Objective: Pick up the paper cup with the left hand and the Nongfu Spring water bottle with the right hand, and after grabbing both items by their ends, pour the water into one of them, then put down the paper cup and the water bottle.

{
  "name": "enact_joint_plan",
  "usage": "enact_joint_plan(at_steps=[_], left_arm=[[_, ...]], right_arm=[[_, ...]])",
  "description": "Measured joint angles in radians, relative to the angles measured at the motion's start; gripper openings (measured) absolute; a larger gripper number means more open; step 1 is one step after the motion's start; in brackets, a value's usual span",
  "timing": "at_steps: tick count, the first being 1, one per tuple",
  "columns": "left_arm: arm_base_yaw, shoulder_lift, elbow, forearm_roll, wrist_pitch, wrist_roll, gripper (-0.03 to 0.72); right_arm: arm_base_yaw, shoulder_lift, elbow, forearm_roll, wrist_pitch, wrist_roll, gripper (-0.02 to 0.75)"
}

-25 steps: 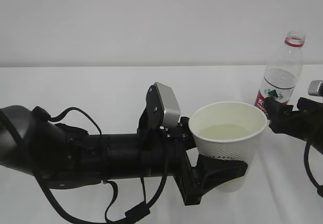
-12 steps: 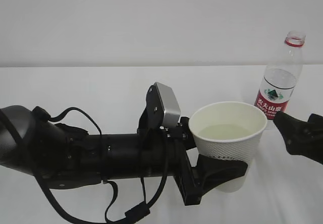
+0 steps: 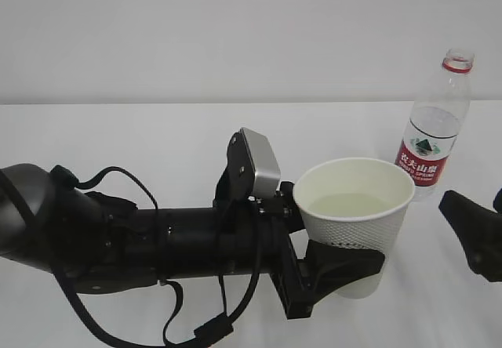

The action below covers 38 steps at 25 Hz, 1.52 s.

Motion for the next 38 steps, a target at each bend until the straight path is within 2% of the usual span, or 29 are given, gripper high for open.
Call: enact_joint_plan(at_steps=[3, 16, 27, 38], left_arm=[[0.0, 0.0, 0.0, 0.0, 0.0, 0.0, 0.543], [0.0, 0.0, 0.0, -0.005, 0.0, 0.0, 0.543], [0.004, 0.0, 0.0, -0.101, 0.002, 0.0, 0.543], [0.078, 0.0, 0.0, -0.106, 0.048, 0.007, 0.543]], right_arm=[[0.0, -0.03, 0.0, -0.053, 0.0, 0.0, 0.61], [0.0, -0.04, 0.0, -0.031, 0.0, 0.0, 0.608], [0.0, -0.04, 0.0, 0.012, 0.0, 0.0, 0.594], [0.0, -0.04, 0.0, 0.014, 0.0, -0.018, 0.591]])
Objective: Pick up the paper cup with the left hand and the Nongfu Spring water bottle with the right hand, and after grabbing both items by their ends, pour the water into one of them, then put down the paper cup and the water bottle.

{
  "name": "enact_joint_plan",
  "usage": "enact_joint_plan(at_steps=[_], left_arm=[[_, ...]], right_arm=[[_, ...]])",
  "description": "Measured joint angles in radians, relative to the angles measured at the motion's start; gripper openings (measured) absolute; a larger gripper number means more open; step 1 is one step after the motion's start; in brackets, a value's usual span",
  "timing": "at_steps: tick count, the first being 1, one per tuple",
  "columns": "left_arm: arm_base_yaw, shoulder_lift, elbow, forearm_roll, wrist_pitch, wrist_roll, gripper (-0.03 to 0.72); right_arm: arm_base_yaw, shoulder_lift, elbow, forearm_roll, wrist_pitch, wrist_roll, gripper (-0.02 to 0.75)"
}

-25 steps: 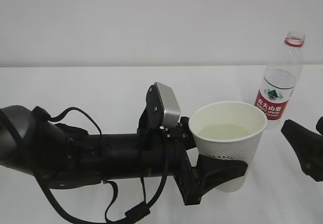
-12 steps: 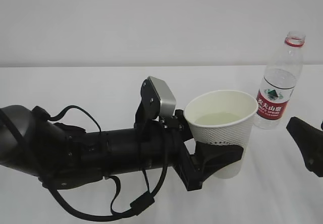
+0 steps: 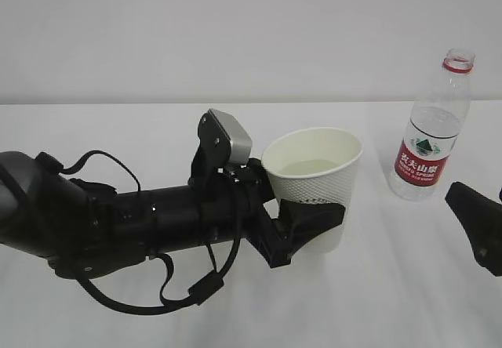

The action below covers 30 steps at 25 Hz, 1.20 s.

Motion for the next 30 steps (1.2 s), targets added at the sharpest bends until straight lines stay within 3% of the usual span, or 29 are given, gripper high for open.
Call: enact_joint_plan(at_steps=[16, 30], left_arm=[[0.138, 0.0, 0.002, -0.035, 0.0, 0.042, 0.528], [0.282, 0.0, 0.096, -0.076, -0.047, 0.106, 0.521]], right_arm=[[0.0, 0.0, 0.0, 0.0, 0.0, -0.021, 0.59], [0.0, 0.057, 0.0, 0.0, -0.001, -0.03, 0.589]])
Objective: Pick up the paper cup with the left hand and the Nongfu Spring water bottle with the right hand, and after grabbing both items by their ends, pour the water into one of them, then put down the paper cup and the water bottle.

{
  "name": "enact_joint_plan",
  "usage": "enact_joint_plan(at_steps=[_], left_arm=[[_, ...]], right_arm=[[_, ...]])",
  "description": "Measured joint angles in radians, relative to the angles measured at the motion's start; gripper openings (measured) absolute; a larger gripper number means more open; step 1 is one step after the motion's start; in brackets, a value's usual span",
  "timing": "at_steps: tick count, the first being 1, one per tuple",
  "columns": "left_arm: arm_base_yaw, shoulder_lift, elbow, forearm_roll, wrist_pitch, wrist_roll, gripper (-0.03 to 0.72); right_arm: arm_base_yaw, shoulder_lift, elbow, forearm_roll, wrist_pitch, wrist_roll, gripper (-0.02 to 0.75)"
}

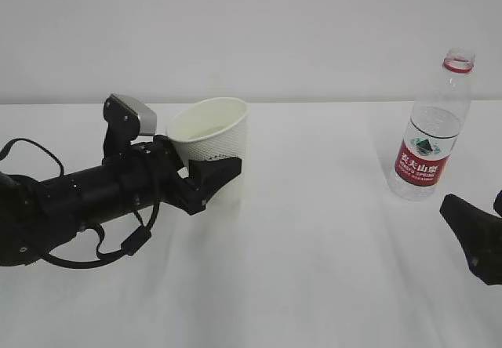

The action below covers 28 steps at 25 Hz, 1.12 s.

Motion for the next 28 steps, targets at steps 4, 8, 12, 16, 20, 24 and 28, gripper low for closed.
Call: enact_joint_plan(at_steps=[4, 8, 12, 16, 20, 24, 28], left_arm=[[0.033, 0.0, 0.038, -0.027, 0.0, 0.051, 0.519], [0.036, 0.0, 0.055, -0.064, 0.0, 0.079, 0.519], [0.036, 0.0, 0.064, -0.129, 0.0, 0.14, 0.519], [0.036, 0.0, 0.068, -0.224, -0.002, 0.16, 0.516], [0.036, 0.0, 0.068, -0.292, -0.002, 0.197, 0.514], [0.036, 0.0, 0.068, -0.36, -0.002, 0.236, 0.508], [0.036, 0.0, 0.068, -0.455, -0.002, 0.247, 0.505]], right_arm=[[0.0, 0.01, 0.0, 0.0, -0.002, -0.008, 0.589], [0.0, 0.01, 0.0, 0.0, -0.002, -0.025, 0.589], [0.0, 0.01, 0.0, 0.003, -0.002, -0.029, 0.59], [0.0, 0.01, 0.0, 0.004, -0.002, -0.029, 0.59], [0.0, 0.01, 0.0, 0.004, -0.002, -0.029, 0.589], [0.0, 0.01, 0.0, 0.004, -0.002, -0.029, 0.589], [0.0, 0.01, 0.0, 0.004, -0.002, -0.029, 0.589]])
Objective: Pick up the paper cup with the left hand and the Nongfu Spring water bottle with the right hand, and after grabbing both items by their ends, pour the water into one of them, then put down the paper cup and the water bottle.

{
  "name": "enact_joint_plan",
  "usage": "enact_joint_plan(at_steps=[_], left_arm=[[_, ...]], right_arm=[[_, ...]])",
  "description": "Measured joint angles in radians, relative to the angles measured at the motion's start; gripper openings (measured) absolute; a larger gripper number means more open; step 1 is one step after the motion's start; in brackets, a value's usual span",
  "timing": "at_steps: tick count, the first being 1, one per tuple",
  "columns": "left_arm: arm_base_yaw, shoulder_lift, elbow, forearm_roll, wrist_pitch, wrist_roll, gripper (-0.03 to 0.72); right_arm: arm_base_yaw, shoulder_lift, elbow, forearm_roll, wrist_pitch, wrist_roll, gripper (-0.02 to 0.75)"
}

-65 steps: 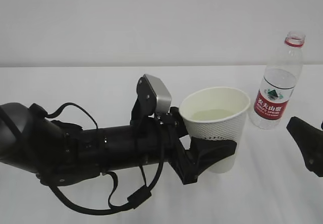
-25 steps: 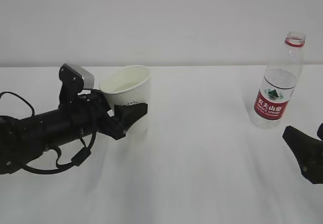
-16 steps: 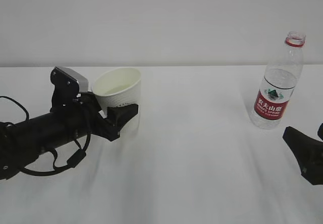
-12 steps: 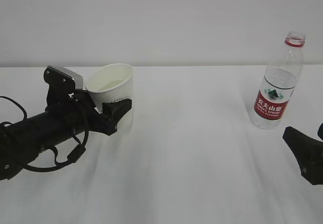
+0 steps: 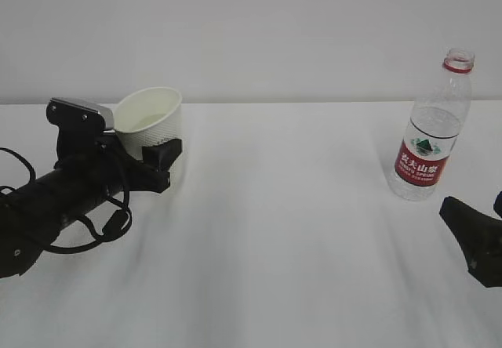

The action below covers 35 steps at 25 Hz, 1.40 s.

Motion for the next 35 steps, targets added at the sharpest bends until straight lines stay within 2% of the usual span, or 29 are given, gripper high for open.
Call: enact_joint_plan(at_steps=[6, 23, 35], left_arm=[[0.0, 0.0, 0.0, -0.098, 0.0, 0.002, 0.503], [0.0, 0.045, 0.0, -0.098, 0.0, 0.035, 0.501], [0.0, 0.101, -0.047, -0.103, -0.002, 0.038, 0.501]], right_arm=[[0.0, 0.0, 0.0, 0.0, 0.0, -0.002, 0.589], [0.0, 0.0, 0.0, 0.0, 0.0, -0.002, 0.589], [0.0, 0.0, 0.0, -0.019, 0.0, -0.002, 0.589]])
